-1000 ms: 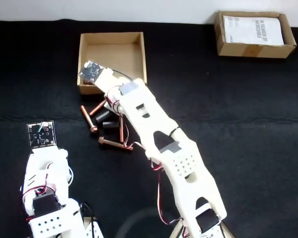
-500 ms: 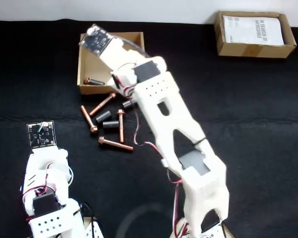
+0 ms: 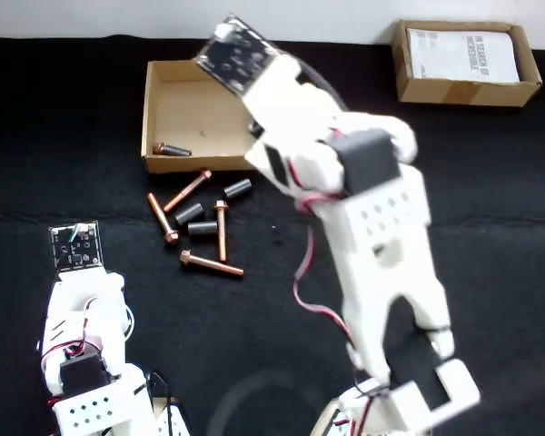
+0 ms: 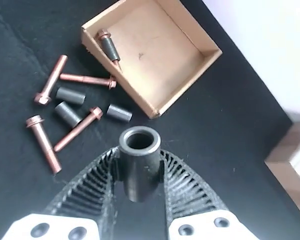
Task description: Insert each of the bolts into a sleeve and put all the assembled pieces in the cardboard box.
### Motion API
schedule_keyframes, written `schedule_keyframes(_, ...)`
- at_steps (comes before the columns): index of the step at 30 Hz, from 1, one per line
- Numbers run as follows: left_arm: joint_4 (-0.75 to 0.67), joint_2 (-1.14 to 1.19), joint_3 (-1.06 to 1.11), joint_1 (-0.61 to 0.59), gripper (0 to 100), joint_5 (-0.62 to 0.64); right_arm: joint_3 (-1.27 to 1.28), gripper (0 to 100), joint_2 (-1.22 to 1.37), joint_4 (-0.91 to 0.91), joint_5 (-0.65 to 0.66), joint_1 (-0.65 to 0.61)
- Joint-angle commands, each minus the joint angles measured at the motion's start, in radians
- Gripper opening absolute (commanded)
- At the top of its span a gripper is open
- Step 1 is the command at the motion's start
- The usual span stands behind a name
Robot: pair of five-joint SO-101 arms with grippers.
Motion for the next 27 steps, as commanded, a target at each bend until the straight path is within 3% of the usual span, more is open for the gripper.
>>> schedule_keyframes(1,0.018,-0.021,0.016,-0.005,1,-0.005,-0.041,0.7,-0.140,0.096,-0.086,0.039)
schedule_keyframes(6,0.026,-0.021,0.016,-0.005,1,-0.005,0.068,0.7,-0.302,0.125,-0.195,0.145)
schedule_keyframes(27,0.077,-0.021,0.016,0.039,1,-0.005,1.144,0.7,-1.239,0.114,-0.198,0.226)
